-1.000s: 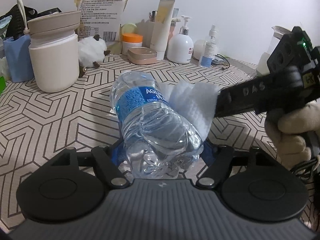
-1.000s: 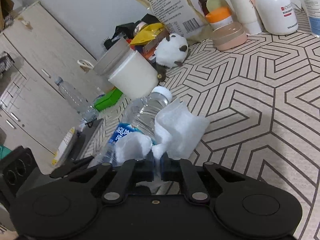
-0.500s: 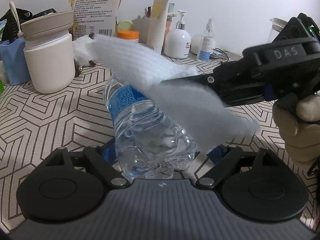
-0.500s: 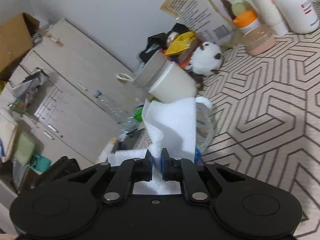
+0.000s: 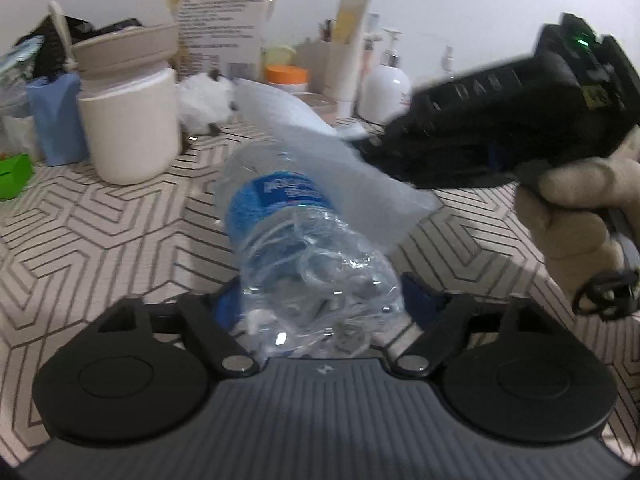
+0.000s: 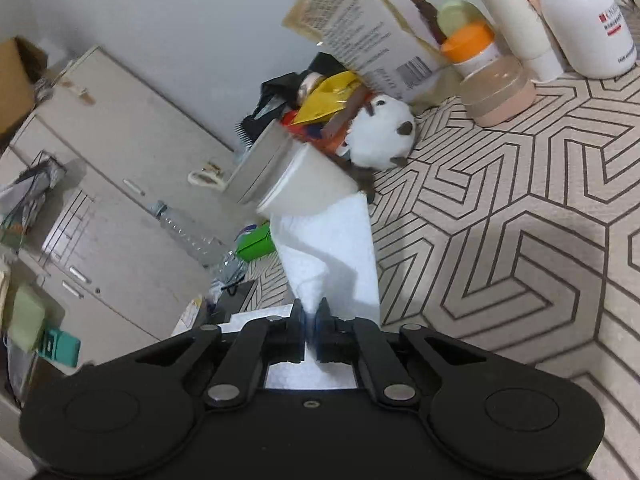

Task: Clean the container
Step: 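Hold the bottle with the left tool while the right tool sweeps the wipe across its body, then hold the bottle with the left tool while the right tool wipes its side below the label, then hold the bottle with the left tool while the right tool wipes around its base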

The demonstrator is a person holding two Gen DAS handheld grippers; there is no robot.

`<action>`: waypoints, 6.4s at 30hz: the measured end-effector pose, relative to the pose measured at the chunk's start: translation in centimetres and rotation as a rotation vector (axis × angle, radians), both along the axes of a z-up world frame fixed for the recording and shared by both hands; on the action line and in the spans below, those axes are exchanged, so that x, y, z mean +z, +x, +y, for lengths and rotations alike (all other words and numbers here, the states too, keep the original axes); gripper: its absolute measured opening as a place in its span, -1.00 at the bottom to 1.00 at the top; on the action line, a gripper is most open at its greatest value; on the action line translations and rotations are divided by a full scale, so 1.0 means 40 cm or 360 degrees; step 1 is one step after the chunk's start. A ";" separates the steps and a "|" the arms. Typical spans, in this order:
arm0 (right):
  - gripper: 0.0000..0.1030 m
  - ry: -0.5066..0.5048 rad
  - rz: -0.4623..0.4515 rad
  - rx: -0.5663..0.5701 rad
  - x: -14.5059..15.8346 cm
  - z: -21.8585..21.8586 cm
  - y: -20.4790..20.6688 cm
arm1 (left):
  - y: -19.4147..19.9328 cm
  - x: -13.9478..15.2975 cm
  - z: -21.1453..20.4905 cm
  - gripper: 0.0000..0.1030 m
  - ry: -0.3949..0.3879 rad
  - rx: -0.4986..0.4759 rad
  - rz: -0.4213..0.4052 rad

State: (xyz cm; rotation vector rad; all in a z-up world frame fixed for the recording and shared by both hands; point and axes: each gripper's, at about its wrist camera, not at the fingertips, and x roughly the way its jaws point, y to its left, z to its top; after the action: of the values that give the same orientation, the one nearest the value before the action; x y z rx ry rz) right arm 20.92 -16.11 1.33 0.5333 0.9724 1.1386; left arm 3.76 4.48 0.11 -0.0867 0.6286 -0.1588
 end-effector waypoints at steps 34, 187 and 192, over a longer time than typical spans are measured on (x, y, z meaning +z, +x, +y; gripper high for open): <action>-0.75 -0.0551 -0.0393 0.0012 0.020 0.017 -0.112 | -0.003 0.004 0.025 0.40 -0.0179 -0.0162 0.0008; -0.37 0.0098 -0.0081 0.0195 0.061 0.046 -0.155 | -0.008 0.004 0.032 0.71 -0.0115 0.0013 -0.0014; -0.39 0.0073 -0.0151 0.0196 0.068 0.052 -0.155 | -0.010 0.005 0.031 0.71 -0.0113 0.0001 -0.0024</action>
State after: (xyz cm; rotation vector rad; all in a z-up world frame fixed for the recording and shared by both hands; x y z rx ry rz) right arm 14.71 -14.02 4.03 0.4565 0.9086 1.2877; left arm 3.35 5.73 0.33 -0.1542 0.6081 -0.1809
